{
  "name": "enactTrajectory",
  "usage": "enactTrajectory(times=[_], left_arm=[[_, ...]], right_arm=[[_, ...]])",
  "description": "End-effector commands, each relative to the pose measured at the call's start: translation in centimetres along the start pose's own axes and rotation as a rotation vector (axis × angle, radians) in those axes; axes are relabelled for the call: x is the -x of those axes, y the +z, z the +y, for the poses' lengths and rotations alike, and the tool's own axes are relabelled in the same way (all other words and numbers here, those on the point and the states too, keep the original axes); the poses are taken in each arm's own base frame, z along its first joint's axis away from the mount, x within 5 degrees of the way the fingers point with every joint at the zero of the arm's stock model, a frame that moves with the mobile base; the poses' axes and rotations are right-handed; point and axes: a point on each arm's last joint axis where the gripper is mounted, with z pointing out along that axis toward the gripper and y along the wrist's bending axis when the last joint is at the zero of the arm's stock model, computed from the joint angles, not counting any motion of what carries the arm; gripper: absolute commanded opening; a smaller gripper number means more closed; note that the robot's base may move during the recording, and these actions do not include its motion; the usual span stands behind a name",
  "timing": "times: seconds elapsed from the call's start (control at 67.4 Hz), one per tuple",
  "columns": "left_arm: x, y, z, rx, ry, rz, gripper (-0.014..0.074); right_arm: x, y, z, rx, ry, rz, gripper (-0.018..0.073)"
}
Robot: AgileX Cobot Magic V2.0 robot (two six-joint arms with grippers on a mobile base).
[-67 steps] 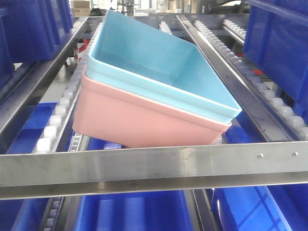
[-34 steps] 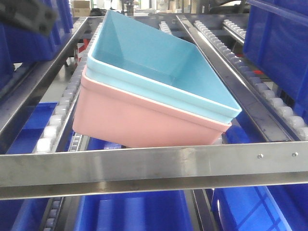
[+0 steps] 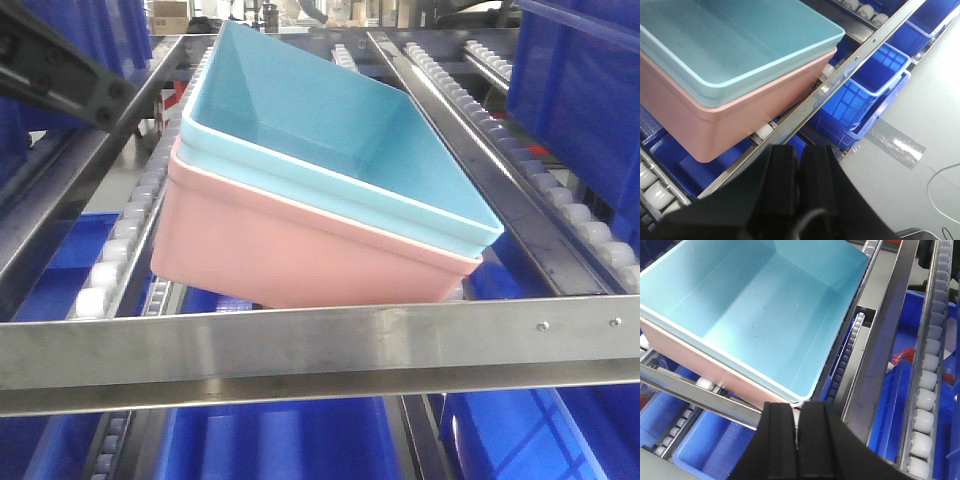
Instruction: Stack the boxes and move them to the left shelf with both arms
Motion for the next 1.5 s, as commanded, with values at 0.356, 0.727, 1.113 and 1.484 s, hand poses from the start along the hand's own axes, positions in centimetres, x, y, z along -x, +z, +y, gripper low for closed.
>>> enactTrajectory(times=[0.356, 0.727, 1.113, 1.484], left_arm=[[0.9, 1.0, -1.1, -0.091, -0.087, -0.021, -0.0002], [-3.0, -4.0, 0.5, -0.105, -0.144, -0.16, -0.0003], [-11.1, -7.1, 2.7, 0.158, -0.293, -0.343, -0.0003], [-15.5, -8.0, 4.6, 0.662, -0.327, -0.562, -0.0003]], right_arm=[[1.7, -0.4, 0.2, 0.023, -0.019, -0.116, 0.0056], [1.7, -0.4, 0.2, 0.023, -0.019, -0.116, 0.0056], [1.7, -0.4, 0.2, 0.023, -0.019, -0.116, 0.0056], [1.7, -0.4, 0.2, 0.023, -0.019, -0.116, 0.0056]])
